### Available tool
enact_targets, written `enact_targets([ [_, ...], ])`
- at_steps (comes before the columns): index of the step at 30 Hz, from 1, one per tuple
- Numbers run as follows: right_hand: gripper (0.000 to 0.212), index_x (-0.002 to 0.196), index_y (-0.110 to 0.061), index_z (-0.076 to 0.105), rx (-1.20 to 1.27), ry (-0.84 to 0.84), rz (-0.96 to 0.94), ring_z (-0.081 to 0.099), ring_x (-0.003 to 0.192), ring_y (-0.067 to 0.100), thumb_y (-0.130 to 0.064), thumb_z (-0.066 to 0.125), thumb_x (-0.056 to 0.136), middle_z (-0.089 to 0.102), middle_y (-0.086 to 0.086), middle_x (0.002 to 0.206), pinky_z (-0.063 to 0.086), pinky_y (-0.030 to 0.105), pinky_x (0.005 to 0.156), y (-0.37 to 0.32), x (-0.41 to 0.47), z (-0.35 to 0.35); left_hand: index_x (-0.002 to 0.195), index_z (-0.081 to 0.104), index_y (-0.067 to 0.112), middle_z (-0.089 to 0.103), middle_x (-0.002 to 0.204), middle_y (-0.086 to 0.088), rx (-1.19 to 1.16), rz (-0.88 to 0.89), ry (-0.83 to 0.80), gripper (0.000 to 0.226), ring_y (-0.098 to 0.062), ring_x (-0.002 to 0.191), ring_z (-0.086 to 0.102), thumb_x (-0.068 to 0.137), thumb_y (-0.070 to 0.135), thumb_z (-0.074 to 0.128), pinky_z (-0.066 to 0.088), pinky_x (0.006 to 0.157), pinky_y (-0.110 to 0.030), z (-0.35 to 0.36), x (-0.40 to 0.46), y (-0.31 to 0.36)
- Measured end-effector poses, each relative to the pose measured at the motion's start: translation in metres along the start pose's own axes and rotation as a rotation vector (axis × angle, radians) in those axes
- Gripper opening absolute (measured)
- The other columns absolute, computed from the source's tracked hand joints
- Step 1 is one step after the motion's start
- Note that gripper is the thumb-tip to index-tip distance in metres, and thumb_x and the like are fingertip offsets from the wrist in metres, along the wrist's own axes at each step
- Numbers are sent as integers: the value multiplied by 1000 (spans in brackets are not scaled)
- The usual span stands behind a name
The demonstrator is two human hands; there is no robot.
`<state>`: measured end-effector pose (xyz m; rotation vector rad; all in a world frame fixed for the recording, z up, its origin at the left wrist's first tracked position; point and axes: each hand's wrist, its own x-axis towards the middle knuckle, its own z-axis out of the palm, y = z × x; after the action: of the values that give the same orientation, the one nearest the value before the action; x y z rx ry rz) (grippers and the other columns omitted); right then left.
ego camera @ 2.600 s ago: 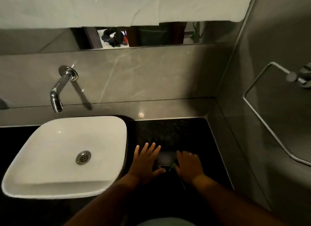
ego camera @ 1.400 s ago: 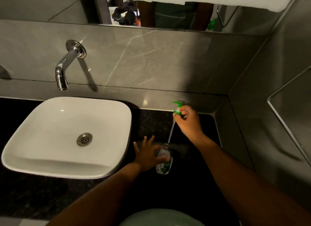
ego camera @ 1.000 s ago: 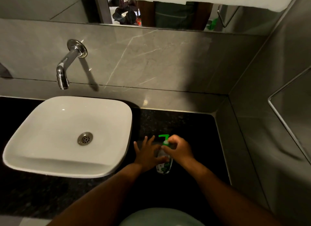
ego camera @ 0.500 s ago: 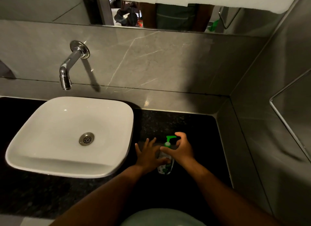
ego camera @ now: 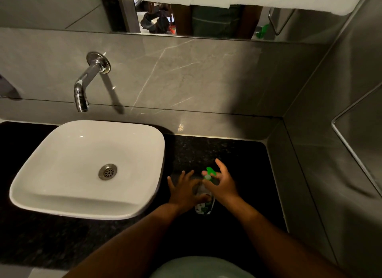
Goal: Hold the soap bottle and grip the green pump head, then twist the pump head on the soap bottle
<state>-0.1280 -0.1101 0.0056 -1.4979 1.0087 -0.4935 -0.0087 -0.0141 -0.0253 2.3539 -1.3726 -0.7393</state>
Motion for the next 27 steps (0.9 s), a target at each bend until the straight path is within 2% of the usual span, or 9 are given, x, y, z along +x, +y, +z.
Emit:
enact_targets([
  [4,90,125,-27,43,-173,184,13,54,73,1,-42,89,49,52,-10,86,38,9,57,-7,-2,2,138,37,41,15,160,7,10,33,-23,94,-18,146,-2,55,86,43,-19,105,-66,5,-1,6],
  [6,97,132,-27,37,-114,129,-1,54,86,2,-45,88,51,52,-12,101,38,8,63,-5,-3,3,137,39,39,17,159,7,-34,-11,-11,87,-18,147,-1,61,78,54,-18,106,-65,5,-3,8],
  [9,95,142,-25,27,-24,-11,-30,55,109,7,-27,84,66,56,-11,113,43,8,79,4,-2,-3,129,47,46,19,158,8,-66,-45,5,78,-18,147,1,58,79,56,-19,105,-64,1,-2,5],
  [12,87,133,-21,41,-89,99,-62,61,85,6,-25,87,60,60,-8,88,46,9,74,5,-2,-6,125,49,47,20,158,7,-69,-30,-8,76,-18,147,0,57,81,53,-19,104,-64,1,-2,6],
  [14,88,128,-20,44,-129,182,-57,55,78,3,-33,89,53,53,-7,86,42,7,64,1,-3,-3,128,48,45,20,158,7,-71,-19,-12,73,-18,147,0,63,76,58,-19,105,-64,3,-3,8],
  [19,83,142,-24,30,-25,-6,-19,55,108,6,-19,77,74,55,-7,112,43,6,76,3,-2,-3,128,48,45,20,158,8,-74,-58,-1,75,-19,147,1,62,77,58,-18,105,-65,0,-1,6],
  [21,81,139,-20,36,-41,17,-22,63,94,3,-15,79,71,64,-8,97,48,9,73,3,-1,-6,127,50,45,20,158,7,-74,-67,-5,75,-19,147,1,61,77,58,-18,105,-65,0,-1,6],
  [24,81,126,-17,46,-134,153,-35,58,78,4,-27,89,57,60,1,89,43,10,65,-2,-3,-6,126,50,45,21,158,8,-104,-59,-13,74,-17,146,1,60,77,59,-20,104,-63,2,-2,8],
  [27,83,135,-17,38,-51,85,-12,56,99,9,-24,84,66,57,4,113,42,10,73,-1,-4,-2,128,48,45,23,157,10,-109,-73,11,75,-17,146,3,61,78,58,-19,104,-63,3,-2,7],
])
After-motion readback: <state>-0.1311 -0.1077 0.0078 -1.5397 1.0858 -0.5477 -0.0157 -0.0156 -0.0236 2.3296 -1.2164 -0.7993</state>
